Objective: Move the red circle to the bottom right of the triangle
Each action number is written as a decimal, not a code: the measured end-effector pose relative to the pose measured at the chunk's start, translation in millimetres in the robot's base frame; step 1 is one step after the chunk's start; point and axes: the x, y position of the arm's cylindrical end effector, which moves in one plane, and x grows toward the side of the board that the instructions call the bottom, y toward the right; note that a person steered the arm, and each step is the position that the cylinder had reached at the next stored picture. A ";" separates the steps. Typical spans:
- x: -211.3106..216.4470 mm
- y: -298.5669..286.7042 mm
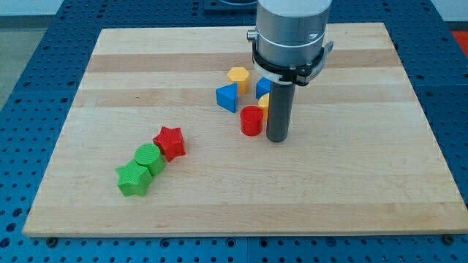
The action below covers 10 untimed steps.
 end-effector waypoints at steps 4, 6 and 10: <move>-6.8 -27.8; -10.7 -33.0; -17.0 43.0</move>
